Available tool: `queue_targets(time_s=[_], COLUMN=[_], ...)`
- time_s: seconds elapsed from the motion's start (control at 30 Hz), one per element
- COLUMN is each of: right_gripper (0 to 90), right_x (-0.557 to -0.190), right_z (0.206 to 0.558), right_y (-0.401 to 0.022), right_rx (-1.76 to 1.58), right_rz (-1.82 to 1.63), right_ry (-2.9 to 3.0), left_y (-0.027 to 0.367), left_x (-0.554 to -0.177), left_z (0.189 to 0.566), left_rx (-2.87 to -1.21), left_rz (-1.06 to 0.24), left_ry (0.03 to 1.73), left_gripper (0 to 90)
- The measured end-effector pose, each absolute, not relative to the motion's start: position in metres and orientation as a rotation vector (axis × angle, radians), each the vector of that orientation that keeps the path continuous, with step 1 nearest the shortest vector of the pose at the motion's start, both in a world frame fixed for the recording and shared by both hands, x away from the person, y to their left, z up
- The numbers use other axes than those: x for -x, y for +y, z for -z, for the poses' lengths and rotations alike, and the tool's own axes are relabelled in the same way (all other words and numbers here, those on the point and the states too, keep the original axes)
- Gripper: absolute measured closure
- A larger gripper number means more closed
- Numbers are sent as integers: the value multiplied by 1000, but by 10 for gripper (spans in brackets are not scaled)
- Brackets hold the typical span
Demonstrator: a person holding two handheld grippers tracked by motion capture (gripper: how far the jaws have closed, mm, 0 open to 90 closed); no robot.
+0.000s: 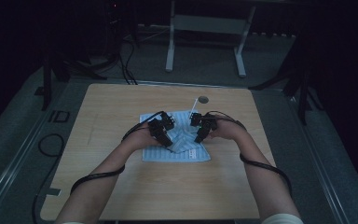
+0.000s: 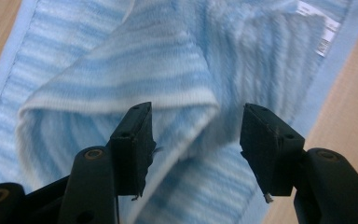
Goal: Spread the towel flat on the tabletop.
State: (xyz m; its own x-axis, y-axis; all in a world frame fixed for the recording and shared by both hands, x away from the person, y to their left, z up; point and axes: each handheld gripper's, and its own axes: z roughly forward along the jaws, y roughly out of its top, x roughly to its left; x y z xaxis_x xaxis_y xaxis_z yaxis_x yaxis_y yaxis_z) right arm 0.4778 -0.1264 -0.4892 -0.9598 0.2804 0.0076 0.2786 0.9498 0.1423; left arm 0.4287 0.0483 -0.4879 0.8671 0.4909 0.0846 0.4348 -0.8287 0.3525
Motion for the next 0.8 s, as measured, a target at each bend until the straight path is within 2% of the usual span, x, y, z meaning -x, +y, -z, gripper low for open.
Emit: queue_targets(time_s=[0.1, 0.17, 0.27, 0.33, 0.4, 0.8], right_gripper=[609, 682, 796, 866, 877, 879], right_x=[-481, -483, -484, -483, -481, -457], right_z=[496, 500, 502, 501, 495, 466], right_y=[-122, -120, -119, -119, -121, -136], right_rx=[-448, -462, -464, -460, -436, -398], right_rz=[-196, -177, -146, -136, -134, -198], right_ry=[3093, 3099, 3092, 3080, 3063, 2998], left_y=[39, 35, 31, 30, 32, 65], left_x=[-432, -434, -436, -436, -435, -426], left_z=[492, 494, 498, 498, 495, 469], left_rx=[-2751, -2769, -2784, -2786, -2768, -2742], left_rz=[-280, -286, -288, -298, -324, -382], left_ry=[690, 687, 694, 706, 739, 800], left_gripper=[452, 500, 605, 717, 843, 858])
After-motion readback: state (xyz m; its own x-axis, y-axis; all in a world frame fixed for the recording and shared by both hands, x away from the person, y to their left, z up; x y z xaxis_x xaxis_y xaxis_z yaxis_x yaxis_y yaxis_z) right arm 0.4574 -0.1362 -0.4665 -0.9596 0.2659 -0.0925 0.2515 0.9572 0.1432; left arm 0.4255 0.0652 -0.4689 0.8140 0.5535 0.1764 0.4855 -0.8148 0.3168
